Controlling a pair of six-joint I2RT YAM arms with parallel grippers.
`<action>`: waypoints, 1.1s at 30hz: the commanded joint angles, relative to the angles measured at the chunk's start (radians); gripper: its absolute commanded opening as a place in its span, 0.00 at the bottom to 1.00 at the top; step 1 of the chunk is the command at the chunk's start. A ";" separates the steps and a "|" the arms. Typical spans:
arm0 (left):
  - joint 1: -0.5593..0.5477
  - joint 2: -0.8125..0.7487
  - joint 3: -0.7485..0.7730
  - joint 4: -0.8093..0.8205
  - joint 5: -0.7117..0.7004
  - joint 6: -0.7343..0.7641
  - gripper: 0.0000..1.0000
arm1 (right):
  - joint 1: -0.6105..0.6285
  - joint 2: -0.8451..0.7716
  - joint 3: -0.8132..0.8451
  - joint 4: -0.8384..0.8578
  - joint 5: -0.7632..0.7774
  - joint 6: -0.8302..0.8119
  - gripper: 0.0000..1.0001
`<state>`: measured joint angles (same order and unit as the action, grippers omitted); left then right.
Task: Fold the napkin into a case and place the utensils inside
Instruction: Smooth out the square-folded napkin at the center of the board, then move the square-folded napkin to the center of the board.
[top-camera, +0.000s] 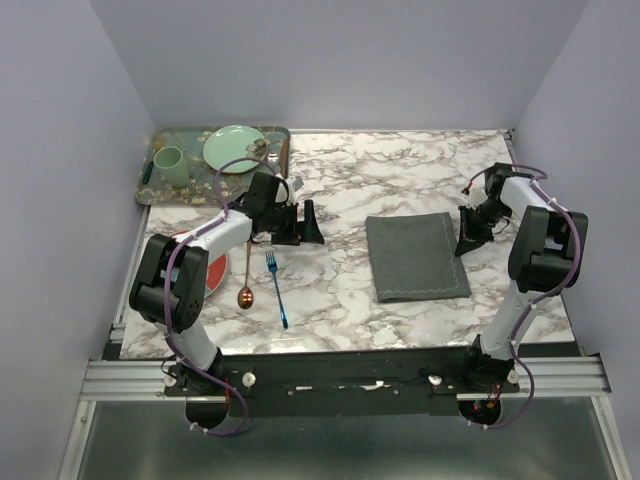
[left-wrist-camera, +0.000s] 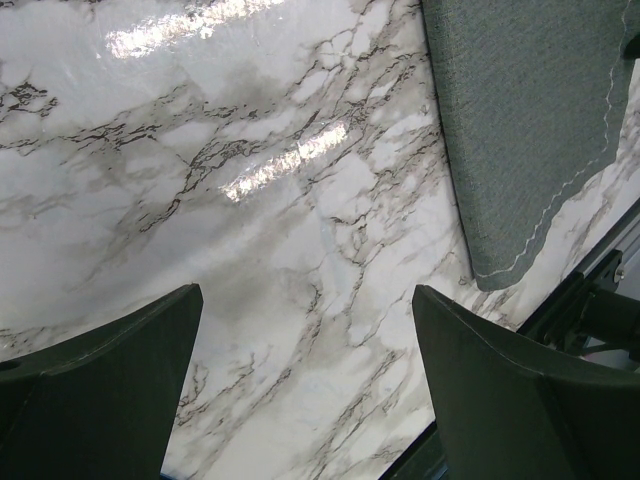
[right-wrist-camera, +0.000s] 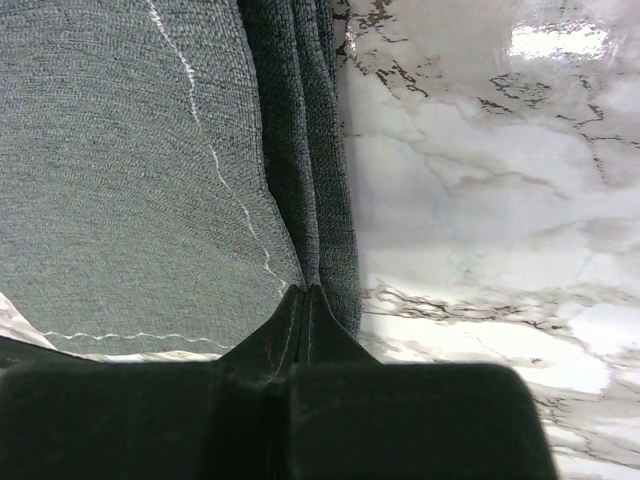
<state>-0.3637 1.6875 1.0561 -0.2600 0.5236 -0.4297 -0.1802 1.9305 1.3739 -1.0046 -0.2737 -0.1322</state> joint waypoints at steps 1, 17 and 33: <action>0.003 0.014 0.010 0.001 -0.011 0.012 0.95 | -0.008 0.024 -0.006 0.011 0.021 -0.014 0.01; 0.003 0.000 0.015 0.007 -0.007 0.042 0.95 | -0.008 0.001 0.050 -0.022 -0.007 -0.049 0.57; 0.109 -0.025 0.058 -0.012 0.093 0.123 0.87 | -0.005 0.124 -0.024 0.030 -0.192 0.005 0.22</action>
<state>-0.2955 1.6871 1.0901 -0.2676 0.5739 -0.3408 -0.1837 2.0201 1.3926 -1.0069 -0.3531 -0.1535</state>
